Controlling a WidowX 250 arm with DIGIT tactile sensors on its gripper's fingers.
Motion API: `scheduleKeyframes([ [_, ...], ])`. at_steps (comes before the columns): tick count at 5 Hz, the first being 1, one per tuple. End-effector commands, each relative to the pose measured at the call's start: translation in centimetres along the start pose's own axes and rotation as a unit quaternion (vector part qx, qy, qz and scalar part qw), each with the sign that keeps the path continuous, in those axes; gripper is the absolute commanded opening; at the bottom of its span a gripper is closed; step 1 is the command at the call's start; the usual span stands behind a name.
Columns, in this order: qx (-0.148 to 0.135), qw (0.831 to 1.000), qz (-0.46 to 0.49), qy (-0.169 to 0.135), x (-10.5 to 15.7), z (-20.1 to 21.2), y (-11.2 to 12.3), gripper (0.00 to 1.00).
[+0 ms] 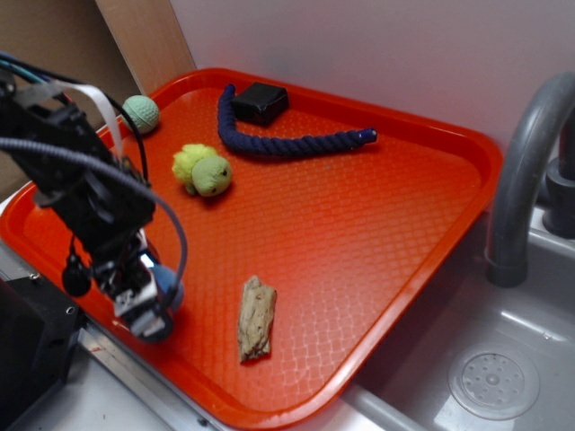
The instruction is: Grab the blue ball.
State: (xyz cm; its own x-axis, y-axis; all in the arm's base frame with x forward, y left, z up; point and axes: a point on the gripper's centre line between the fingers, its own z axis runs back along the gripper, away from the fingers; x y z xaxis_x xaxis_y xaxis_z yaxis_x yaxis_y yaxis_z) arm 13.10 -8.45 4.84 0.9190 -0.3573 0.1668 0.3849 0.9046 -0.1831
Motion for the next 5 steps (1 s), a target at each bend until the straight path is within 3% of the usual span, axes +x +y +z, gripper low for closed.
scheduleKeyframes([
  [1,0.089,0.992,0.086,-0.009,1.5,12.1,5.5,0.0],
  [2,0.12,0.982,0.147,-0.006,1.3,16.0,7.7,0.0],
  [3,0.127,0.972,0.196,-0.004,0.8,18.7,8.9,0.0],
  [4,0.13,0.969,0.208,0.014,0.9,18.4,9.1,0.0],
  [5,0.161,0.965,0.204,0.031,0.4,17.6,9.2,0.0],
])
